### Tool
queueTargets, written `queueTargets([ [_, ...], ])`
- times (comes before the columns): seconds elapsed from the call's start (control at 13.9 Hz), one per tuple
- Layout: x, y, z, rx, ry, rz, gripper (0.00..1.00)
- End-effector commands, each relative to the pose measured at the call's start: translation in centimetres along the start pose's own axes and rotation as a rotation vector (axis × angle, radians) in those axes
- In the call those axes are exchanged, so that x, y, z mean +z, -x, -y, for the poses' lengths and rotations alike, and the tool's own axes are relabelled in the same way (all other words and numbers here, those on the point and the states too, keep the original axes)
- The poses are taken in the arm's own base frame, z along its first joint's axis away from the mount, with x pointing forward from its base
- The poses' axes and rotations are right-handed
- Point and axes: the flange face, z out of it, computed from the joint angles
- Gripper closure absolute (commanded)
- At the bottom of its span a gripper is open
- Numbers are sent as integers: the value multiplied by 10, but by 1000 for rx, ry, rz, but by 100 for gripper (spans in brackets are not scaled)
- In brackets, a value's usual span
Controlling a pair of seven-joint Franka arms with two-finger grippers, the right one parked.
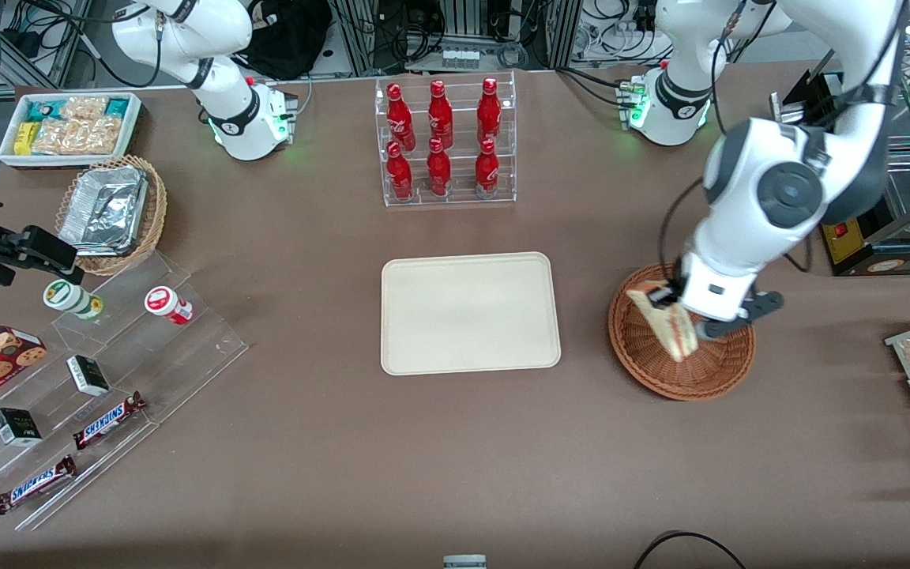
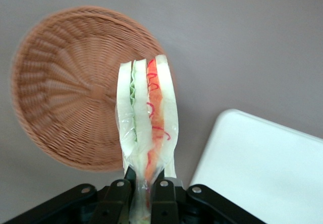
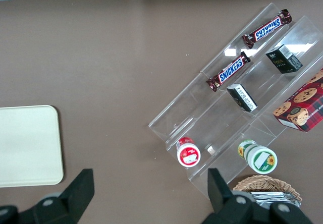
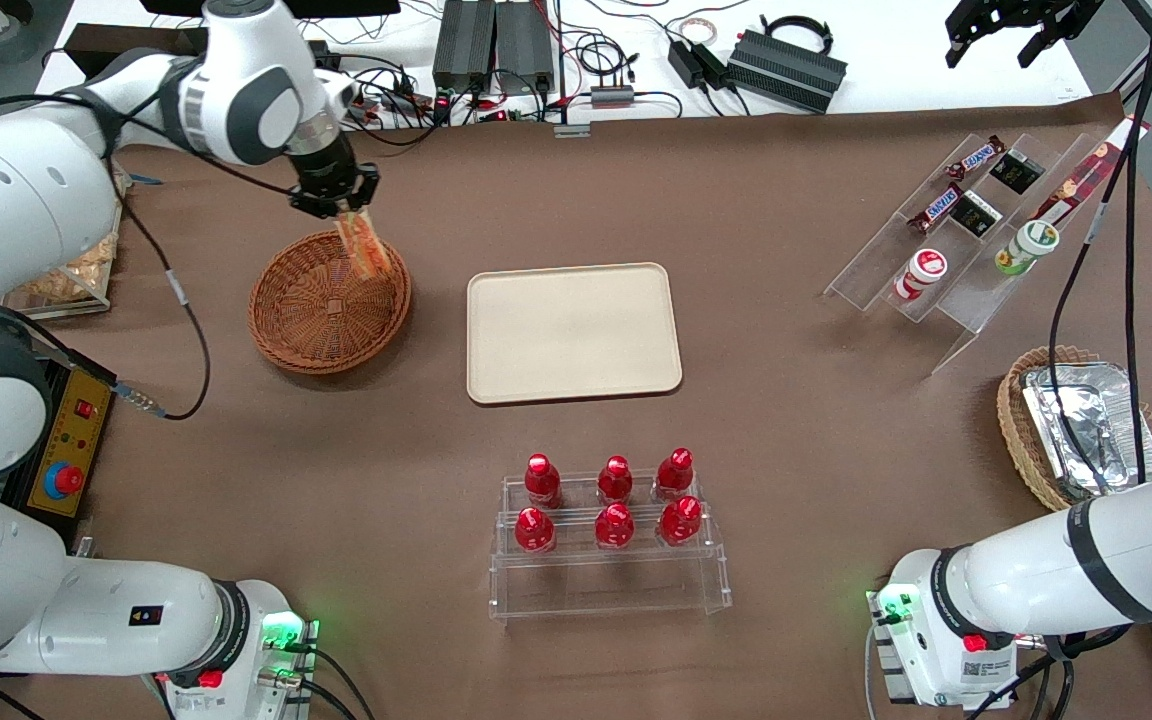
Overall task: Place sandwich from basket to tray
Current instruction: 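Lift the sandwich and carry it over the cream tray, then lower the sandwich onto the tray and open the left gripper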
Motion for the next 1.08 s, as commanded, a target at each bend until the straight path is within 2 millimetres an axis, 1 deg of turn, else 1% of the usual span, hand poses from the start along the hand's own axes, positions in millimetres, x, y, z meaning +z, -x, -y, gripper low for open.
queueTargets([
  [0.0, 15, 36, -65, 84, -8, 27, 91],
  [0.07, 23, 50, -83, 120, -10, 34, 91],
  [0.14, 30, 66, -106, 153, -9, 41, 91],
  [0.22, 38, 76, -126, 182, -8, 49, 91],
  [0.29, 50, 84, -144, 210, -10, 61, 91],
  [0.36, 69, 100, -165, 265, -37, 59, 90],
  [0.43, 88, 110, -179, 311, -68, 43, 90],
  [0.5, 105, 114, -189, 334, -67, 28, 90],
  [0.58, 118, 120, -198, 349, -44, 18, 90],
  [0.72, 145, 141, -219, 389, -6, 9, 90],
  [0.79, 151, 151, -225, 404, 1, 8, 90],
  [1.01, 166, 160, -237, 399, 21, 3, 90],
])
